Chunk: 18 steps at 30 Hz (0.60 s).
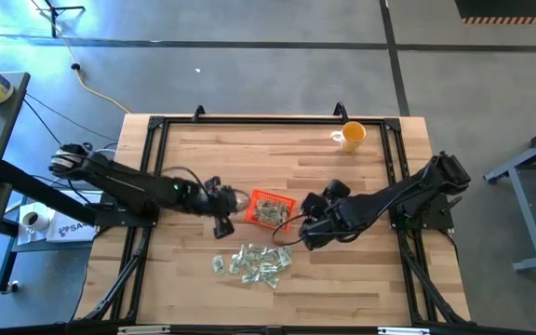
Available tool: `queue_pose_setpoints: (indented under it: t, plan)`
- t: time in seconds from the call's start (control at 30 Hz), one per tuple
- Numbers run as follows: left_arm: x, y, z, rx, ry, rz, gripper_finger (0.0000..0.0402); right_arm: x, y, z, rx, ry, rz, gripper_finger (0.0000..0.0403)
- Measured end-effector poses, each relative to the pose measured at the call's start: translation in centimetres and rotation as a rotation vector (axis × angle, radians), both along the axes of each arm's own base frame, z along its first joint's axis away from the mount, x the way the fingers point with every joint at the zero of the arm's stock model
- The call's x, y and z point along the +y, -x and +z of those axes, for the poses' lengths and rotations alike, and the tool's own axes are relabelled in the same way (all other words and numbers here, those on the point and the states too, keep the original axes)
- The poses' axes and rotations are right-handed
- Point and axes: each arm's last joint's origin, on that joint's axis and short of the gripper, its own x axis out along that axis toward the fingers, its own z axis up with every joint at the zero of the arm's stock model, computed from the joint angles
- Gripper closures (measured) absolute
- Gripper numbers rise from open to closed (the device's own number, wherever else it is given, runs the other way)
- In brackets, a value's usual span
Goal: Pick and place Stevia / Truvia into bins
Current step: Put the stevia packet into the orange bin
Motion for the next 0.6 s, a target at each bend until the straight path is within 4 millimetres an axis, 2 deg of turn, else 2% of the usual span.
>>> queue_pose_setpoints:
  t: [0.07,0.13,0.2,0.33,0.47,0.6]
  plan:
    - [0.6,-0.8,1.6,-0.105,0.034,-0.071,0.0380,-0.3,0.3,0.5,-0.015,0.003,-0.006,0.0094]
    - [1.4,-1.8,2.2,-0.170,0.095,-0.149,0.0380,-0.6,0.4,0.8,-0.018,-0.005,-0.010,0.0094]
    - [2.2,-3.1,1.8,-0.202,0.150,-0.192,0.0380,-1.0,0.3,0.9,-0.007,-0.015,-0.010,0.0094]
    - [4.2,-5.2,-1.1,-0.138,0.190,-0.137,0.0367,-1.6,0.1,0.8,0.018,-0.026,-0.001,0.0094]
    - [5.6,-5.9,-2.5,-0.106,0.223,-0.040,0.0280,-1.8,0.0,0.8,0.032,-0.029,0.015,0.0094]
    - [5.5,-5.0,-1.3,0.012,0.282,-0.015,0.0184,-1.8,0.0,0.8,0.060,-0.041,0.056,0.0094]
